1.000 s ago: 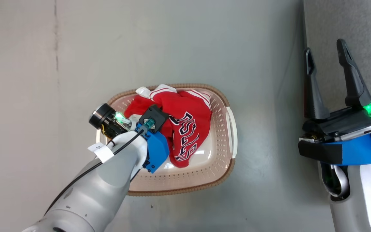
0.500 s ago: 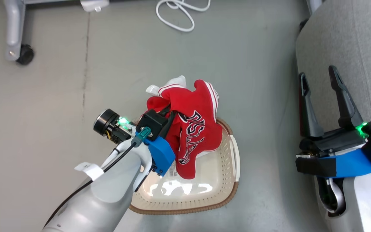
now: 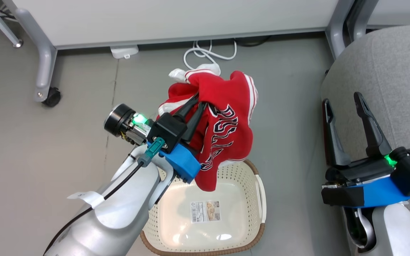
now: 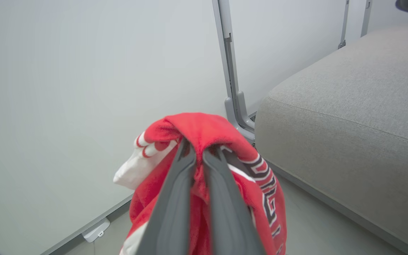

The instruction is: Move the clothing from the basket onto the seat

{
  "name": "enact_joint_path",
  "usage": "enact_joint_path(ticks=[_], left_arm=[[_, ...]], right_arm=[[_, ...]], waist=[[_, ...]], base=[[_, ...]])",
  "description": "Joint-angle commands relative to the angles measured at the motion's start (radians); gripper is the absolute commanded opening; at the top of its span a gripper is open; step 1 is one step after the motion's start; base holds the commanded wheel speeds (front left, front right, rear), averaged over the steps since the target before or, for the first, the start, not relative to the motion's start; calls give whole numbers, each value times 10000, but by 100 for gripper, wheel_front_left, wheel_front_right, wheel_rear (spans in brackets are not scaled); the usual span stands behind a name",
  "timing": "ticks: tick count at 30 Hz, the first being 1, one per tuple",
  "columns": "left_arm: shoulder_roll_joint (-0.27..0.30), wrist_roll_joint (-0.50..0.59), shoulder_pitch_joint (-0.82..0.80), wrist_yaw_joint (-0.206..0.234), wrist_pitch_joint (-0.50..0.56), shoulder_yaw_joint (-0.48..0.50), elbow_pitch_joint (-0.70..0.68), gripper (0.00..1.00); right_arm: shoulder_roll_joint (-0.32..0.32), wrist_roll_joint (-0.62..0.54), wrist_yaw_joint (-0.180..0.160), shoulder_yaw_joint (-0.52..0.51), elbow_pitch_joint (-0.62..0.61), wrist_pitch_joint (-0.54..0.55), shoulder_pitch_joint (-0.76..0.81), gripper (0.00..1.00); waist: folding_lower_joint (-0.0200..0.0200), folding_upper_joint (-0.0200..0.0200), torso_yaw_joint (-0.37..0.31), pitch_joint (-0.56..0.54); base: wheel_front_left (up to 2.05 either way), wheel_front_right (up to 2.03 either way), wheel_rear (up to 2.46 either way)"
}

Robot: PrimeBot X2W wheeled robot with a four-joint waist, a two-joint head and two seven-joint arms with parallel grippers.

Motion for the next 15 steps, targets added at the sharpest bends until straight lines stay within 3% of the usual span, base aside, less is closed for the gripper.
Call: enact_joint_path(ticks=[1, 15], left_arm=[[18, 79, -109, 31, -54, 100, -173, 0], [-351, 335, -1005, -228, -54, 233, -1252, 0]], right_arm=[[47, 40, 5, 8, 15, -31, 145, 100], [140, 70, 5, 130, 146, -31, 406, 100]], waist=[[2, -1, 17, -190], [2, -1, 1, -863]], base=[[0, 0, 0], [0, 0, 0]])
